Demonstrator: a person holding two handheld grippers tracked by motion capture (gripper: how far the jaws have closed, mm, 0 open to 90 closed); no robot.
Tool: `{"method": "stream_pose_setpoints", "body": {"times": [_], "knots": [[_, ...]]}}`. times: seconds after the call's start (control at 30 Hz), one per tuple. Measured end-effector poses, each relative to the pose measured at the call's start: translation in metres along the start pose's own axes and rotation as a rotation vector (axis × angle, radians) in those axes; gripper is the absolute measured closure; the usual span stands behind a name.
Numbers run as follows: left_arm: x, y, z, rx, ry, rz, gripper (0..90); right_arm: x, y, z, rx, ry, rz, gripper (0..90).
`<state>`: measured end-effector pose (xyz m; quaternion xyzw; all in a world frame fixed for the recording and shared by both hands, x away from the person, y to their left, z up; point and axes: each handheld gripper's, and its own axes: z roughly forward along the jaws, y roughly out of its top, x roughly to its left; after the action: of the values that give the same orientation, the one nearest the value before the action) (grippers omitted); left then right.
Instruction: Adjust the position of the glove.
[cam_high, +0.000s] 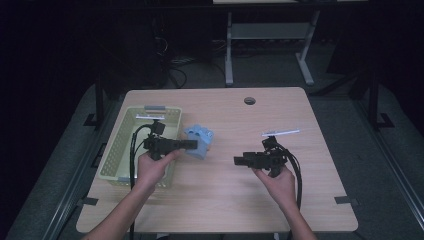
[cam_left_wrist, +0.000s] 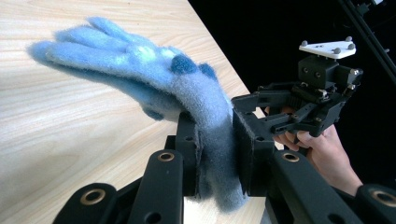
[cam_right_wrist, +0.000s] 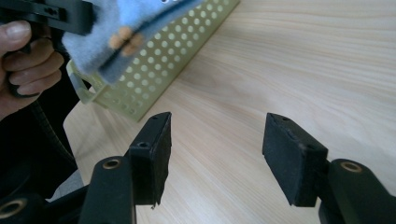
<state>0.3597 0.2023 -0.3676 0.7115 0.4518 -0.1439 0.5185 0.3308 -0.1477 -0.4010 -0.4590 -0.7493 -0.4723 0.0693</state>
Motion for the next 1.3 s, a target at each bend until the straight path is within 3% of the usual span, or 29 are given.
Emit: {"method": "stream_pose_setpoints", "body": {"times": [0.87, 1.3], "knots": [[0.012, -0.001, -0.032, -0.044, 0.011, -0.015, 72.7, 0.041, 0.040, 0.038, 0.050, 0.036, -0.077, 41.8], [0.024, -0.001, -0.053, -0.069, 0.050, -0.037, 72.7, 0.038, 0.040, 0.041, 0.068, 0.023, -0.073, 41.4]]}}
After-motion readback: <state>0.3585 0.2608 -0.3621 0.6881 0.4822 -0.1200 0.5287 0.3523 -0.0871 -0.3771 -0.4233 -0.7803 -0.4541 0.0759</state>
